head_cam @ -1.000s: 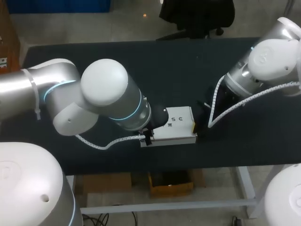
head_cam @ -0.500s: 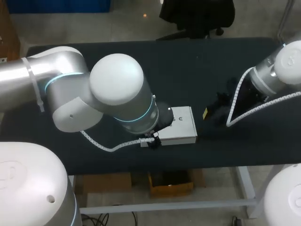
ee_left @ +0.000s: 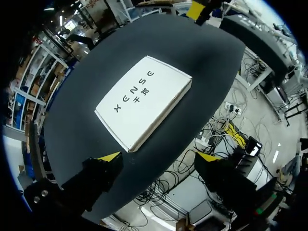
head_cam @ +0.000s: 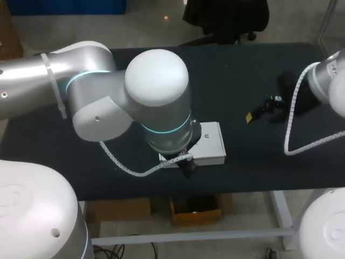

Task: Assemble the packaging by folding the flat box into shape, placing the metal phone stand inside, and closing the box properly

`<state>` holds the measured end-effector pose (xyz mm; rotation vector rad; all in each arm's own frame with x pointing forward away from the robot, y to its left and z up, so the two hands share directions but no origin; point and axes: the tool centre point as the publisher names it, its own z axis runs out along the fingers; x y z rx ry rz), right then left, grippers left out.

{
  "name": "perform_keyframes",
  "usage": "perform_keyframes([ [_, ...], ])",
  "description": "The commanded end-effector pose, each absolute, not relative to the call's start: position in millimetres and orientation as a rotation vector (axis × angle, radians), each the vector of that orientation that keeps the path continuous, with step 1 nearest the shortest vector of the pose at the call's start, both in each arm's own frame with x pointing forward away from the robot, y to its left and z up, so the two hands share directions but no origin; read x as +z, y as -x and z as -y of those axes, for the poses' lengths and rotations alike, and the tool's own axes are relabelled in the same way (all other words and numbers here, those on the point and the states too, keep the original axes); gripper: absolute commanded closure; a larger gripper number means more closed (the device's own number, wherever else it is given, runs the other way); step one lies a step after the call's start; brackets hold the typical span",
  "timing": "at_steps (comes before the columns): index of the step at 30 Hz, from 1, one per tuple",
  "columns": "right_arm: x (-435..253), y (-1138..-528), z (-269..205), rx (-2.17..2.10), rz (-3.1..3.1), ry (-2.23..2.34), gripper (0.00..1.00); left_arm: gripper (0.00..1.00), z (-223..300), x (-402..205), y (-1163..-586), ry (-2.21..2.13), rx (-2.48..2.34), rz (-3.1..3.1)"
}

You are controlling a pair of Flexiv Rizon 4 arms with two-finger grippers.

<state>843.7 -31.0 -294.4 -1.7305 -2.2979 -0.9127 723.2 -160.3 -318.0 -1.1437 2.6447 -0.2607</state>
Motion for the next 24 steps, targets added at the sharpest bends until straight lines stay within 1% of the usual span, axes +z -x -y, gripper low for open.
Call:
perform_keyframes([
  [1,-287,-838,45,-1.138,2.343,1.764,0.0,0.0,173,-324,-720,1.262,-0.14,-2.647],
  [3,-284,-842,50,-1.099,2.283,1.805,0.0,0.0,176,-329,-718,1.328,-0.002,-2.615],
  [19,-284,-842,50,-1.099,2.283,1.805,0.0,0.0,176,-329,-718,1.328,-0.002,-2.615],
  [24,-292,-837,69,-1.221,2.27,1.871,0.0,0.0,191,-342,-712,1.539,-0.031,-2.63],
])
